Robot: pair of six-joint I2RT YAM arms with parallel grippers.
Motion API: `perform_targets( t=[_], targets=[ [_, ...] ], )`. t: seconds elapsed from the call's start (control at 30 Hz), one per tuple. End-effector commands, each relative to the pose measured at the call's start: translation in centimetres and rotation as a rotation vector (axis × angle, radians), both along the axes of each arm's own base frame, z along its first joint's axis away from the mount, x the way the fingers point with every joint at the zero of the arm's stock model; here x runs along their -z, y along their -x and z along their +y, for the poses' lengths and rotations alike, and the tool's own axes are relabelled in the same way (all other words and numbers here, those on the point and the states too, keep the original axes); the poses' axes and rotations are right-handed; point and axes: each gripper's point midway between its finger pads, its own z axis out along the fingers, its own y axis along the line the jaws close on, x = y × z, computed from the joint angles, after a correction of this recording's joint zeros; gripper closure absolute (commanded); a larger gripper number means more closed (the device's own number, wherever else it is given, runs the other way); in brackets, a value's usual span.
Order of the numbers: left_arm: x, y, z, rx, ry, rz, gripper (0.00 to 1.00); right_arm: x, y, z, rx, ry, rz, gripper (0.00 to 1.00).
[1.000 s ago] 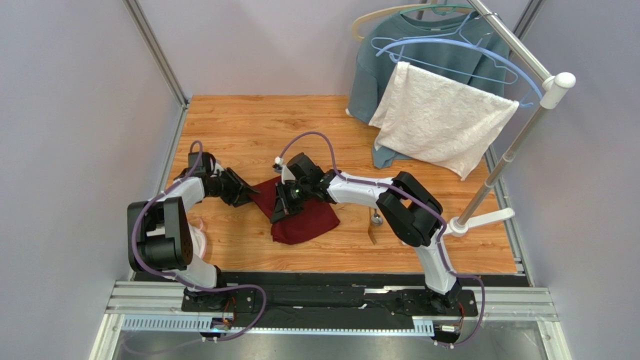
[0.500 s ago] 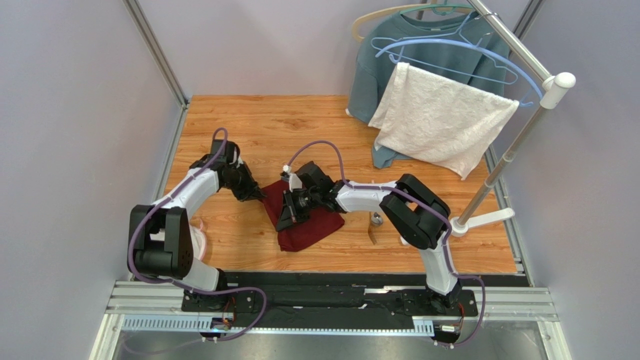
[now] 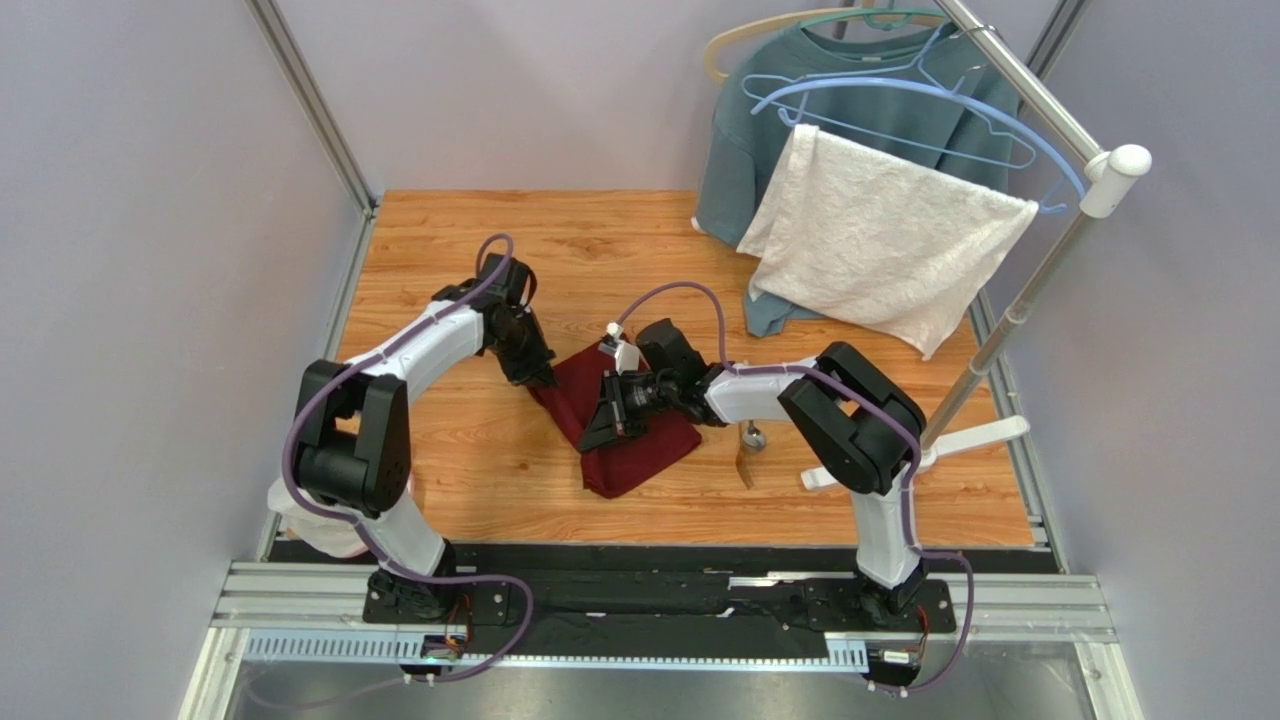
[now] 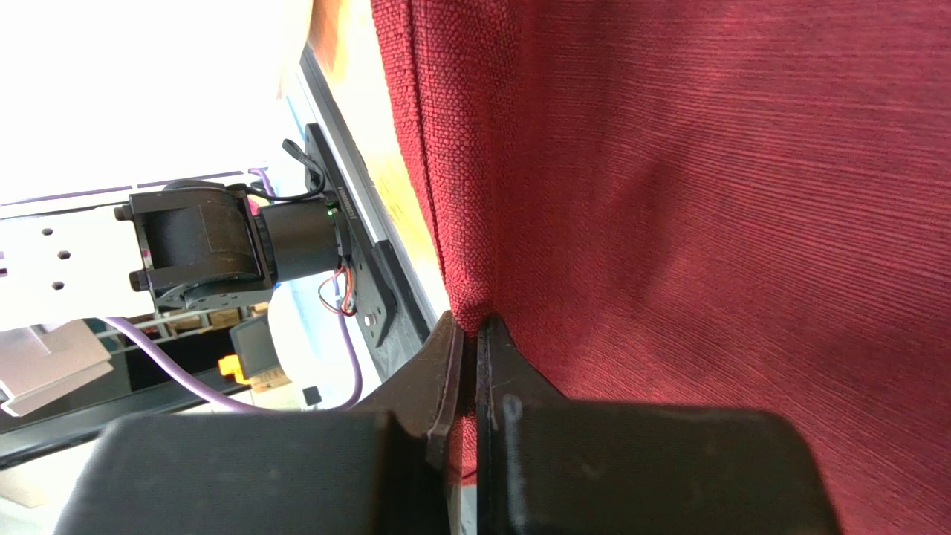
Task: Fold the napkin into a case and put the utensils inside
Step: Fold the lower triangle-folded napkin at the center of the board.
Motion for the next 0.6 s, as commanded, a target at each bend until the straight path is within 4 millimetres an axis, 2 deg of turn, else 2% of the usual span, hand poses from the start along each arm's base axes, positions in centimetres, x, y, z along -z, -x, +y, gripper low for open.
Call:
perform_targets(
  t=[0.0,0.4,0.57],
  targets=[
    [-1.2,-2.9,-1.5,-0.014,-0.023,-0.073,1.00,-0.8,0.8,-1.1,-0.043,-0.047,0.023,1.00],
    [0.5,-4.4,-4.4,0.030,-0.043,-0.033,1.00,1.8,0.1,-3.3,-0.019,0.007,0.039,0.99],
    [0.8,-4.6,-4.9,0.041,-0.058,-0.026,1.00,2.3,-0.2,-4.1,-0.019,0.080,0.008,0.91]
  ],
)
